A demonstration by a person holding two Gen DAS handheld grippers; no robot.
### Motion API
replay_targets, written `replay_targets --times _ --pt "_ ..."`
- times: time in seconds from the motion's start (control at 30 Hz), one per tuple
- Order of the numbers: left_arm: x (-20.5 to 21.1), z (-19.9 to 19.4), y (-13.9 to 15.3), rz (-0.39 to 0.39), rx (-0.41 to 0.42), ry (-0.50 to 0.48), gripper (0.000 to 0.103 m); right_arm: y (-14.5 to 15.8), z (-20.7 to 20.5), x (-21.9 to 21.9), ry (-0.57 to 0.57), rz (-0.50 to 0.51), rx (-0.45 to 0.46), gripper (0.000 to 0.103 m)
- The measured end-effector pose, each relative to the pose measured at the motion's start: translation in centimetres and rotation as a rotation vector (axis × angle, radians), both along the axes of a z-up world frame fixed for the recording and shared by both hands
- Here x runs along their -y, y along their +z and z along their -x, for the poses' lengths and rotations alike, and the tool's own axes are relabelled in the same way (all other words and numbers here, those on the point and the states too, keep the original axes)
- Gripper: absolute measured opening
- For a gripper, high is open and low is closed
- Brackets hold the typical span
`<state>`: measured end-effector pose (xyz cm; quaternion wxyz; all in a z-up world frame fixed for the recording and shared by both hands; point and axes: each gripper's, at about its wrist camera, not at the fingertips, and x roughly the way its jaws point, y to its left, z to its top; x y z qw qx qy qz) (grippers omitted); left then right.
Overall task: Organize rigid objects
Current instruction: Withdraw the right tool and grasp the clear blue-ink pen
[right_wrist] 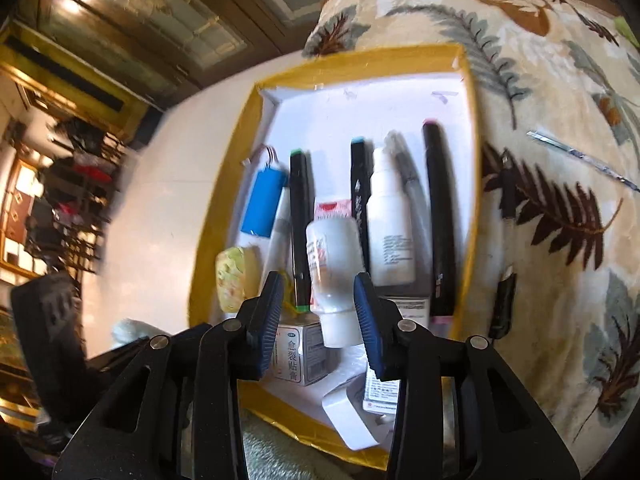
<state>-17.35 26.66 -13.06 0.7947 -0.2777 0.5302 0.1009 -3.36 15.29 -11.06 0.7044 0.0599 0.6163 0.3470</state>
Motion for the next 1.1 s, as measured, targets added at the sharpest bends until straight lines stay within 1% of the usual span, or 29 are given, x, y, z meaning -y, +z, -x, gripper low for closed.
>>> replay_targets --times 0.13,0.23,0.33,0.47,0.57,0.6,0.67,0.7,0.77,0.8,0.87,0.9,1.0,1.07,1.1 --pt "0.0 0.3 0.8 0.036 0.066 0.001 0.049 2.4 -1.4 2.6 -0.048 -0.029 0.061 0.037" --pt "0.3 0.3 1.3 0.051 0.102 -0.008 0.049 4.2 -3.0 5.5 -0.116 -0.056 0.095 0.036" --pt "1.1 0.0 1.7 0.061 0.139 -0.018 0.049 5.1 -4.6 8.3 -0.154 -0.049 0.119 0.036" --pt "2.0 0.0 2.6 0.056 0.188 -0.04 0.05 4.9 -6.8 10.7 -0.198 0.013 0.145 0.036" --pt "3.1 -0.3 2.6 0.059 0.187 -0.042 0.051 3.8 -9.1 12.7 -0.262 0.051 0.162 0.036" --pt "3.8 -0.4 2.6 0.057 0.193 -0.053 0.051 3.3 -9.8 13.5 -0.287 0.068 0.163 0.036" --pt "5.0 -0.6 3.0 0.042 0.205 -0.089 0.051 2.5 -10.8 14.7 -0.324 0.063 0.154 0.036" --pt "5.8 -0.6 3.2 0.032 0.214 -0.107 0.051 2.1 -11.2 15.1 -0.331 0.059 0.145 0.036" --pt "6.9 -0.7 3.4 0.018 0.23 -0.147 0.051 1.5 -11.8 15.2 -0.322 0.072 0.155 0.036" --pt "7.3 -0.8 3.4 0.012 0.234 -0.165 0.051 1.3 -11.9 15.0 -0.313 0.094 0.174 0.036" --pt "7.7 -0.9 3.3 -0.001 0.236 -0.186 0.051 0.8 -12.3 13.8 -0.268 0.173 0.244 0.036" --pt "7.8 -0.9 3.3 -0.004 0.236 -0.187 0.051 0.3 -12.5 13.3 -0.245 0.198 0.265 0.036" --pt "7.4 -0.9 3.2 0.008 0.236 -0.181 0.051 -1.8 -12.9 11.5 -0.179 0.328 0.338 0.036" --pt "7.1 -0.9 3.3 0.011 0.239 -0.173 0.051 -3.6 -13.0 10.7 -0.142 0.421 0.352 0.036" --pt "6.9 -0.9 3.3 0.015 0.241 -0.171 0.051 -4.4 -12.9 10.5 -0.125 0.441 0.342 0.036"
